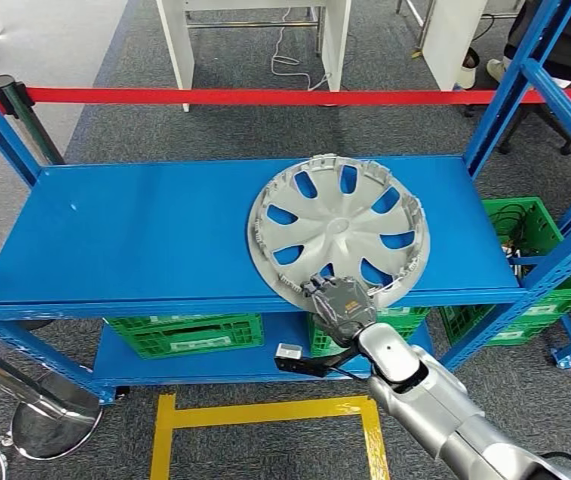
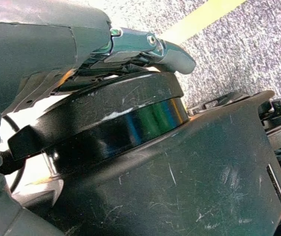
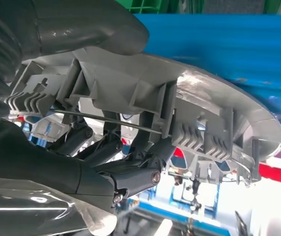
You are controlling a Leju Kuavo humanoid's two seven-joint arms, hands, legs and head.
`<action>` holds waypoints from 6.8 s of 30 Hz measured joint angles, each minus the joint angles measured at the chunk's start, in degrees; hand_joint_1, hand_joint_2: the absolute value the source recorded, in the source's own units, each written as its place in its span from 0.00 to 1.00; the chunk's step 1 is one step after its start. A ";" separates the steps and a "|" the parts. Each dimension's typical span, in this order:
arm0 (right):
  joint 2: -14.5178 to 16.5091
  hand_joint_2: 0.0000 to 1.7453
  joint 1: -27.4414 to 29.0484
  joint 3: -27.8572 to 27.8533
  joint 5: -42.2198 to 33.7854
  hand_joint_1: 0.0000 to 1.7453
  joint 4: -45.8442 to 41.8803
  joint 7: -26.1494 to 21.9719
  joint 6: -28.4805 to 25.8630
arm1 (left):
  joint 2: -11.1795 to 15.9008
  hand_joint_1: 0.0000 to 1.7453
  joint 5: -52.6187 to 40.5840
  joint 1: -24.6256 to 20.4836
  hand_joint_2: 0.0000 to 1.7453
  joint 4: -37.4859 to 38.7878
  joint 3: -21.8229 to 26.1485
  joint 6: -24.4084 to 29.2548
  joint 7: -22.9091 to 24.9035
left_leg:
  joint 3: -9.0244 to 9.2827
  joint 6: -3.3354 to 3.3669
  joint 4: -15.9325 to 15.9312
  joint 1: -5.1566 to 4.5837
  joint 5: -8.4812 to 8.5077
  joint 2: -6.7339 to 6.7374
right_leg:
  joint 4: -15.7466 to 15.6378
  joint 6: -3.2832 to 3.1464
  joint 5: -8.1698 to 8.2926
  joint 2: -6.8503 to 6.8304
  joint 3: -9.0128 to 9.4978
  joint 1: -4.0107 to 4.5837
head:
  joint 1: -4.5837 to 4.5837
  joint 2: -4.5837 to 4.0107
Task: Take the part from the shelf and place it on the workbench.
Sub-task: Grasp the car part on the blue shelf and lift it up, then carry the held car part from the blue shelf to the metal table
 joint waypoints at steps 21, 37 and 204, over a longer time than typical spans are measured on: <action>-4.51 1.00 9.30 -4.13 5.05 1.00 -26.91 -4.24 -13.01 | 0.10 0.00 0.49 0.22 1.00 0.12 0.10 0.63 -1.93 | -0.42 0.00 0.03 -0.02 0.01 -0.01 | 0.01 0.00 0.01 -0.02 -0.41 -0.02 | 0.00 0.00; -6.49 1.00 10.55 -4.32 5.03 1.00 -31.18 -4.60 -14.02 | -0.05 0.00 0.65 0.22 1.00 0.12 0.10 1.49 -1.93 | -0.43 0.00 0.03 -0.01 0.00 -0.01 | 0.01 0.00 0.01 -0.02 -0.42 -0.01 | 0.01 0.00; -7.02 1.00 38.26 -24.09 17.00 1.00 -56.62 -4.19 -17.55 | 2.97 0.00 -9.03 -0.86 1.00 -0.69 13.31 9.47 8.03 | -1.04 2.10 -1.73 -0.87 1.69 0.05 | 17.53 1.33 -5.04 -0.88 -8.62 0.06 | 0.11 0.00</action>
